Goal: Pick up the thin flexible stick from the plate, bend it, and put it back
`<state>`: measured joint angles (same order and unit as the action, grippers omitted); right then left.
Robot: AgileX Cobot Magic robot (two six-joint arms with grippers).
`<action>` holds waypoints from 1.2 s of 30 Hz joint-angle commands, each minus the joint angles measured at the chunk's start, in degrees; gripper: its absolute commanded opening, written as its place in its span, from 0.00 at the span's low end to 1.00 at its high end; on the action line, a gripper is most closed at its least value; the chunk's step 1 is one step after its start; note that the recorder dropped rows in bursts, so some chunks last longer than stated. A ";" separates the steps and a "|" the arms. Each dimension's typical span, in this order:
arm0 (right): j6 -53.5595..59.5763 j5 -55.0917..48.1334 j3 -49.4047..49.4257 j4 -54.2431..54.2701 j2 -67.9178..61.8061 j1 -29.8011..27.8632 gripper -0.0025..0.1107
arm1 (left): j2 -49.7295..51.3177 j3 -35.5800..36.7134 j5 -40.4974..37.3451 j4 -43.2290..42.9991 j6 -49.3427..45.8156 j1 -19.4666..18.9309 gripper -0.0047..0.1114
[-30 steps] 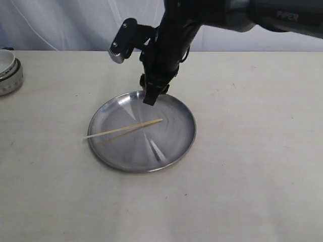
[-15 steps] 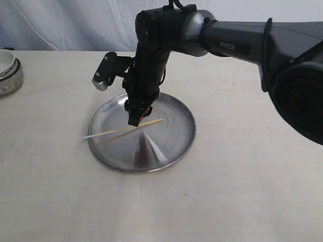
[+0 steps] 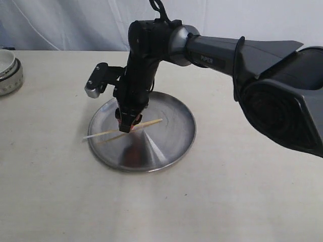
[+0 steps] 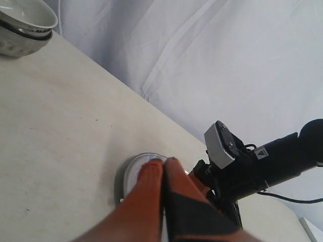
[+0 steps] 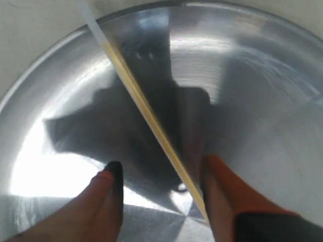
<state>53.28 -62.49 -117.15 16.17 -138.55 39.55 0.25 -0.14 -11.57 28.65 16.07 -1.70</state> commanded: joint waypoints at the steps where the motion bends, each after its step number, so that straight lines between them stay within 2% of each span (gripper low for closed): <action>1: 1.16 -0.67 -0.30 -0.24 -1.28 -0.10 0.44 | -0.25 0.14 0.11 0.41 0.10 0.18 0.04; 26: -1.50 -0.07 -0.30 -9.69 -4.41 -0.21 0.44 | -0.25 0.14 0.11 0.41 0.10 0.18 0.04; 29: -1.50 0.08 -0.30 -9.86 -4.41 -0.21 0.34 | -0.25 0.14 0.11 0.41 0.10 0.18 0.04; 31: -1.62 1.22 -0.30 -11.62 -4.30 -0.21 0.14 | -0.25 0.14 0.11 0.41 0.10 0.18 0.04; 33: -1.73 1.90 -0.30 -12.10 -4.20 -0.21 0.02 | -0.25 0.14 0.11 0.41 0.10 0.18 0.04; 36: -1.73 3.35 -0.30 -12.24 -4.09 -0.21 0.01 | -0.25 0.14 0.11 0.41 0.10 0.18 0.04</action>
<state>51.48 -60.67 -117.52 5.54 -141.93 39.55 0.25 -0.14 -11.68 28.77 16.07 -1.70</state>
